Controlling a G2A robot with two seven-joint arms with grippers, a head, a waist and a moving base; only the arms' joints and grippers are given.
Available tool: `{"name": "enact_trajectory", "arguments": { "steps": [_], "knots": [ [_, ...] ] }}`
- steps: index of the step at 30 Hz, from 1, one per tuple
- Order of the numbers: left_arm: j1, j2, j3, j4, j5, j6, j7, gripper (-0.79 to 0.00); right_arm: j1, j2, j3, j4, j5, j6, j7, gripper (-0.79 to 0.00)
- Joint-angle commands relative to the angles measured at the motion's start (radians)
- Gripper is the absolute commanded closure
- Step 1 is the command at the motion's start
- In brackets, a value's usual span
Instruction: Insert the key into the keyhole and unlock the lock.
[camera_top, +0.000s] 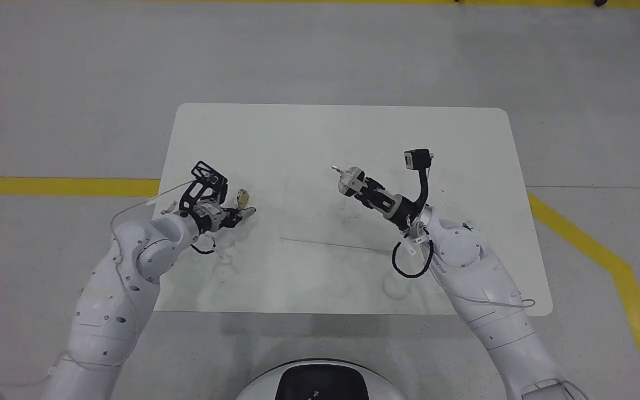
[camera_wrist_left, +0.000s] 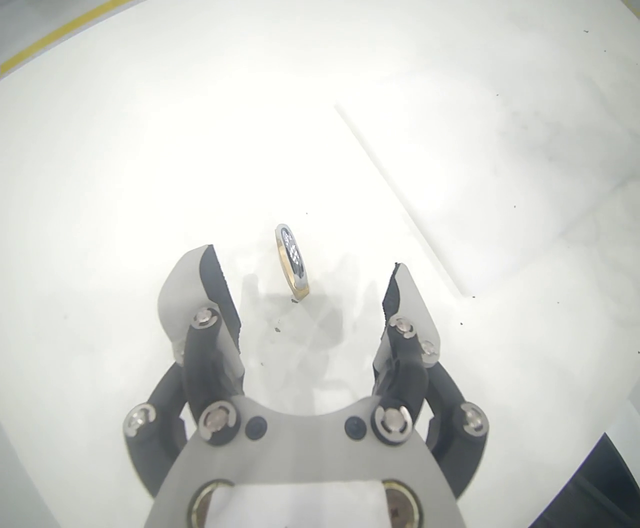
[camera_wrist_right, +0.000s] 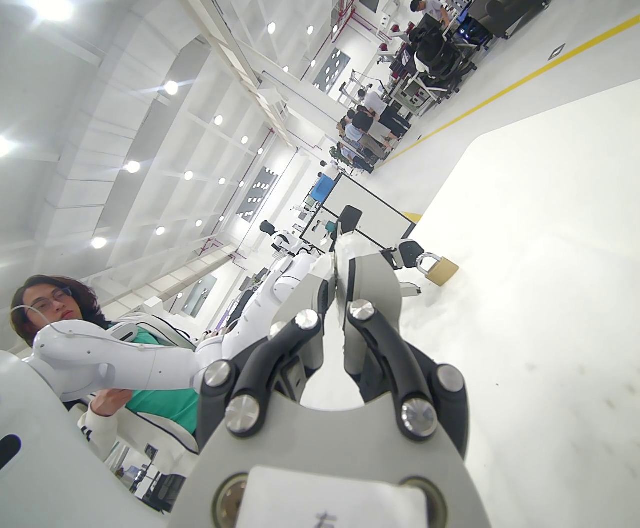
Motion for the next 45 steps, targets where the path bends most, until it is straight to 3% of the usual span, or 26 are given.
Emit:
{"name": "enact_trajectory", "arguments": {
  "steps": [1,3,4,6,13,14,16,17,28,34,37,40,45],
  "knots": [
    [-0.007,0.001,0.002,0.011,0.000,-0.005,-0.001,-0.551,0.000,0.000,0.000,0.000,0.000,0.000,0.000,0.000],
    [-0.013,0.001,0.005,0.018,-0.005,-0.011,-0.002,-0.477,0.000,0.000,0.000,0.000,0.000,0.000,0.000,0.000],
    [-0.018,0.001,0.007,0.022,-0.009,-0.012,-0.003,-0.391,0.000,0.000,0.000,0.000,0.000,0.000,0.000,0.000],
    [-0.027,0.001,0.013,0.030,-0.013,-0.012,-0.005,-0.336,0.000,0.000,0.000,0.000,0.000,0.000,0.000,0.000],
    [-0.065,-0.003,0.049,0.065,-0.008,-0.018,-0.004,-0.308,0.000,0.000,0.000,0.000,0.000,0.000,0.000,0.000],
    [-0.071,-0.004,0.054,0.070,-0.010,-0.018,-0.003,-0.271,0.000,0.000,0.000,0.000,0.000,0.000,0.000,0.000],
    [-0.081,-0.006,0.065,0.077,-0.012,-0.022,-0.001,-0.028,0.000,0.000,0.000,0.000,0.000,0.000,0.000,0.000],
    [-0.085,-0.006,0.069,0.079,-0.014,-0.025,0.001,0.000,0.000,0.000,0.000,0.000,0.000,0.000,0.000,0.000],
    [-0.098,-0.001,0.038,0.092,-0.127,-0.078,0.046,0.000,0.000,0.000,0.000,0.000,0.000,0.000,0.000,0.000],
    [-0.117,-0.013,0.023,0.125,-0.436,-0.065,0.050,0.000,0.000,0.000,0.000,0.000,0.000,0.000,0.000,0.000],
    [-0.148,-0.026,0.051,0.159,-0.606,-0.015,-0.005,0.000,0.000,0.000,0.000,0.000,0.000,0.000,0.000,0.000],
    [-0.187,-0.039,0.100,0.173,-0.658,0.051,-0.047,0.000,0.000,0.000,0.000,0.000,0.000,0.000,0.000,0.000],
    [-0.245,-0.066,0.179,0.205,-0.878,0.066,-0.155,0.000,0.000,0.000,0.000,0.000,0.000,0.000,0.000,0.000]
  ]
}}
